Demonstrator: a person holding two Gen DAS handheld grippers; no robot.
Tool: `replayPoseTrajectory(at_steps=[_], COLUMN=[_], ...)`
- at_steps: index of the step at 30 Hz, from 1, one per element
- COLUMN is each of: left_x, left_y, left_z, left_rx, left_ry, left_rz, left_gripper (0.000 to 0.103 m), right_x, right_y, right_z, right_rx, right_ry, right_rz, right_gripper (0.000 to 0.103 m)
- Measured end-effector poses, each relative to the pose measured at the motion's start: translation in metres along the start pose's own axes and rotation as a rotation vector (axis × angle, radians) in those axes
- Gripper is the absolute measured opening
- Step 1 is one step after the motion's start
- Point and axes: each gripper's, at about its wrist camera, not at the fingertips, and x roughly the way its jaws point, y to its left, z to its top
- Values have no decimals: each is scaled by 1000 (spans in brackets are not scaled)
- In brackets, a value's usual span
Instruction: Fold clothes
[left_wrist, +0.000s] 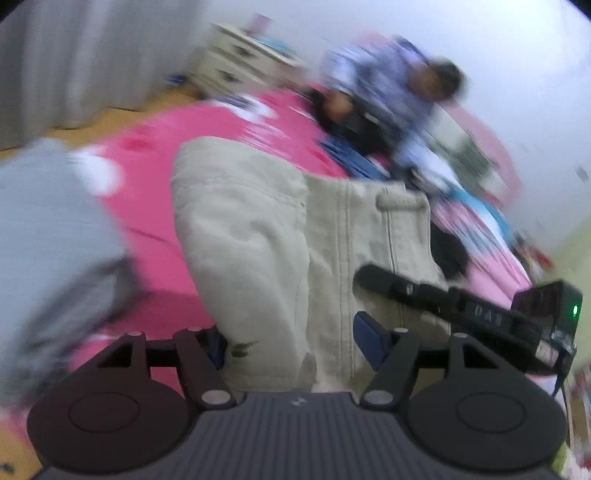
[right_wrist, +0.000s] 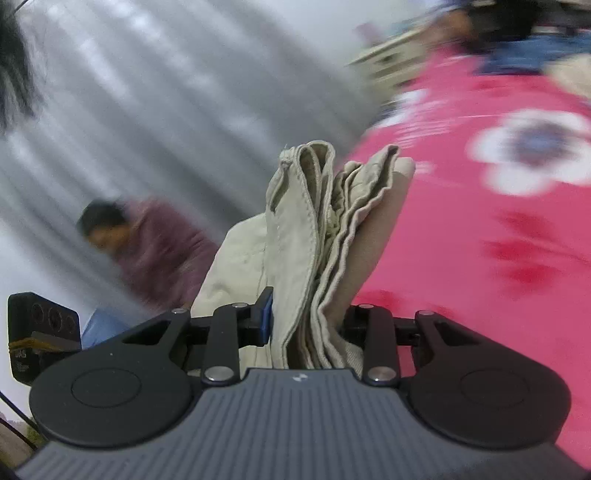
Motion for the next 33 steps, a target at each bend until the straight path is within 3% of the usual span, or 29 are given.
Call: replayPoseTrajectory(at_steps=[6,10,13,15,19,23,29,33], left_x=[-53,-50,-30,-19,-33,-42,-14,-18], left_y=[91,141,176,193,188,188,210,194], left_z=[16,11,6,6,21,41,29,33], left_rx=[-246,-344,-415,-465,-421,-380,-359,-313], left_ry=[-173,-211,-190,-168,-179,-204,-74,-90], left_rz=[147,208,246,231,158,138,175,151], left_gripper=[67,67,63,63,63,64,64,67], right_x=[146,241,301,330,332,319,356,354], right_y=[79,129,130,116,98,99,66,65], right_z=[33,48,35,18,20,35,26,33], right_rx=[-278,-438,-447,-406,-283,-266,-175,-145], right_ry=[219,362,462,524,503,439,469,468], right_rz=[234,374,376,323,317,337,286,337], right_gripper=[30,30,30,30,30,30,31,31])
